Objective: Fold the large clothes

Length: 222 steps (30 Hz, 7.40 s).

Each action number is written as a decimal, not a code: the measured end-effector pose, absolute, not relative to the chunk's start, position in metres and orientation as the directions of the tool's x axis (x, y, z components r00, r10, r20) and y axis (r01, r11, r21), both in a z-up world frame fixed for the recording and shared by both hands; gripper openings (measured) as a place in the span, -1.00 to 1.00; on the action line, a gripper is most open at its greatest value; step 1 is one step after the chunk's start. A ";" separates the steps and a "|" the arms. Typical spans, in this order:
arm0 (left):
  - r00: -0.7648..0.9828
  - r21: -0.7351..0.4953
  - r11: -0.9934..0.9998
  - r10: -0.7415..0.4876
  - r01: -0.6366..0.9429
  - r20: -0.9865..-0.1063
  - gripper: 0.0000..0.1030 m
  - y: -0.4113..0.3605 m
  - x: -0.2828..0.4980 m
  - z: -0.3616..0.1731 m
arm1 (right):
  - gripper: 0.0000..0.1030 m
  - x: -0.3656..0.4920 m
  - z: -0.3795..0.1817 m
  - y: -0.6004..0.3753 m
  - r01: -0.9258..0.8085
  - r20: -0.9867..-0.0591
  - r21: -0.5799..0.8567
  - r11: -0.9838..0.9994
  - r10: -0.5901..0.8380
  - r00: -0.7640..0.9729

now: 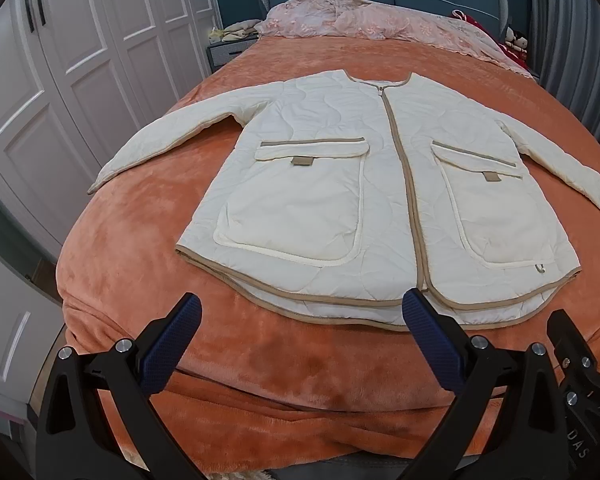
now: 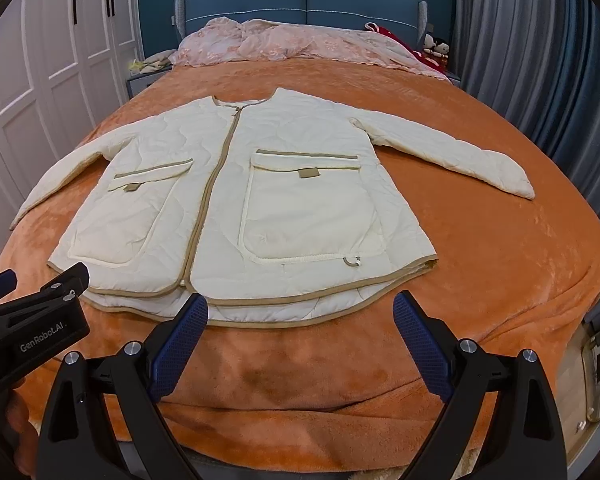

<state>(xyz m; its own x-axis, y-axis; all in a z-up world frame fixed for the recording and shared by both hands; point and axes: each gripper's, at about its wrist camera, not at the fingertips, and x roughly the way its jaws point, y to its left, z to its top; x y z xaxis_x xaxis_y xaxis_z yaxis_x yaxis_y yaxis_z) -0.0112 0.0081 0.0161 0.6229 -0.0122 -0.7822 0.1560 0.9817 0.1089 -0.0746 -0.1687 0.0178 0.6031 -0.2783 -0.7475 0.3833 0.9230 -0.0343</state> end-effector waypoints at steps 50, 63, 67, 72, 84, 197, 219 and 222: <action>0.617 0.102 0.984 -0.011 0.148 -0.787 0.90 0.013 -0.017 0.012 | 0.78 -0.078 0.016 -0.165 0.381 -0.751 -0.032 0.924 -0.274 0.601; 0.617 0.101 0.984 -0.012 0.148 -0.787 0.90 0.014 -0.017 0.012 | 0.78 -0.079 0.014 -0.163 0.381 -0.751 -0.033 0.924 -0.274 0.600; 0.617 0.102 0.984 -0.012 0.148 -0.787 0.90 0.015 -0.016 0.012 | 0.78 -0.079 0.013 -0.161 0.380 -0.753 -0.031 0.924 -0.271 0.600; 0.617 0.101 0.984 -0.012 0.149 -0.787 0.90 0.015 -0.017 0.012 | 0.78 -0.078 0.014 -0.162 0.380 -0.753 -0.031 0.924 -0.271 0.599; 0.604 0.104 0.983 -0.008 0.150 -0.797 0.90 0.019 -0.013 0.005 | 0.78 -0.071 0.005 -0.165 0.373 -0.772 -0.022 0.928 -0.253 0.583; 0.467 -0.440 0.897 -0.374 -0.037 -0.801 -0.77 0.022 0.299 -0.047 | -0.82 0.197 -0.044 -0.442 0.395 -0.586 0.618 0.680 0.064 0.808; 0.616 -0.169 0.981 -0.189 0.091 -0.765 -0.74 -0.008 0.276 -0.091 | -0.59 0.187 -0.013 -0.315 0.412 -0.666 0.173 0.895 -0.202 0.718; 0.619 -0.170 0.981 -0.191 0.092 -0.762 -0.74 -0.010 0.276 -0.091 | -0.59 0.217 -0.022 -0.265 0.267 -0.686 0.139 0.954 -0.102 0.720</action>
<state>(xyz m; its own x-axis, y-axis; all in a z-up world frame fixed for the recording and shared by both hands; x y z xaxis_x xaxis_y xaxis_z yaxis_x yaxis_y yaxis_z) 0.2762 -0.0096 -0.0907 0.6189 -0.1905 -0.7620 0.0925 0.9811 -0.1702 0.2167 -0.2655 -0.0220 0.7200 -0.1017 -0.6865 0.2672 0.9535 0.1391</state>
